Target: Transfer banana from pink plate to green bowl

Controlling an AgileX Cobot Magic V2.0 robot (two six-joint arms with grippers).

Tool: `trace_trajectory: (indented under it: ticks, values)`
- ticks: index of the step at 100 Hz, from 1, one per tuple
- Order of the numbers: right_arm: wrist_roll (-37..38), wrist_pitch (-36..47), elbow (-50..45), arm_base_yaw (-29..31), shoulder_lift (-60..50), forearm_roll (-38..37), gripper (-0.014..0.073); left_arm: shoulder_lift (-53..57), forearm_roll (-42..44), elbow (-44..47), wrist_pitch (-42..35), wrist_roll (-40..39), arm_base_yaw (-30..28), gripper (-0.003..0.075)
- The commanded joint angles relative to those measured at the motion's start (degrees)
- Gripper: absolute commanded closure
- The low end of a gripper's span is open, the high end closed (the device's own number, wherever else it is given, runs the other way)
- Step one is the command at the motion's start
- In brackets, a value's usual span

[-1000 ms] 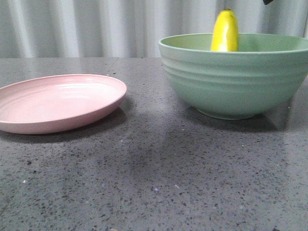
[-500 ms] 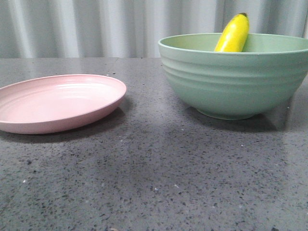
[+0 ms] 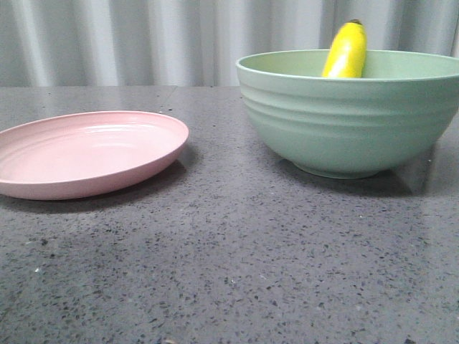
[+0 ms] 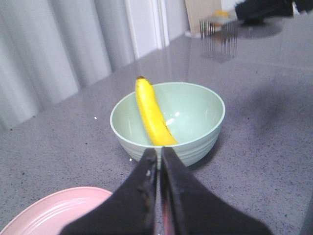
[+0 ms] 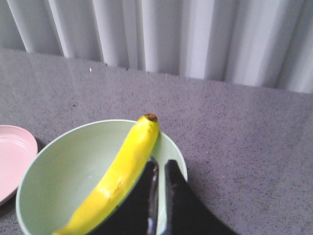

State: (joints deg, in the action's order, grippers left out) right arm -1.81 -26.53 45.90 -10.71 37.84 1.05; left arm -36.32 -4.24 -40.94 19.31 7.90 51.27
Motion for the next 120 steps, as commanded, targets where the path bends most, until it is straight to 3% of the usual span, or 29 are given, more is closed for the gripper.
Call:
trace_trajectory:
  ticks: [1,20,48,104,113,120]
  values:
    - [-0.4,9.2,-4.3,0.3,-7.1,-0.5,0.0662,5.4,-0.2,3.1,-7.0,-0.7,0.3,0.0741]
    - [-0.4,15.6,-17.0,0.3,-21.0,-0.5,0.0662,17.5,-0.2,13.2,-8.2,-0.7,0.3,0.0741]
    - [-0.4,15.0,-28.3,0.3,-34.3,-1.8,0.0662,28.8,-0.3,22.8,-8.2,-0.7,0.3,0.0741]
    - [-0.4,14.4,-32.7,0.3,-35.2,-1.8,0.0662,29.3,-0.3,29.1,-8.1,-0.7,0.3,0.0741]
    - [-0.4,14.4,-32.7,0.3,-35.2,-1.8,0.0662,29.3,3.5,30.8,-9.4,-0.7,0.0,0.0741]
    - [-0.4,14.4,-32.7,0.3,-35.2,-1.8,0.0662,29.3,4.2,32.2,-10.6,-4.6,-1.2,0.0741]
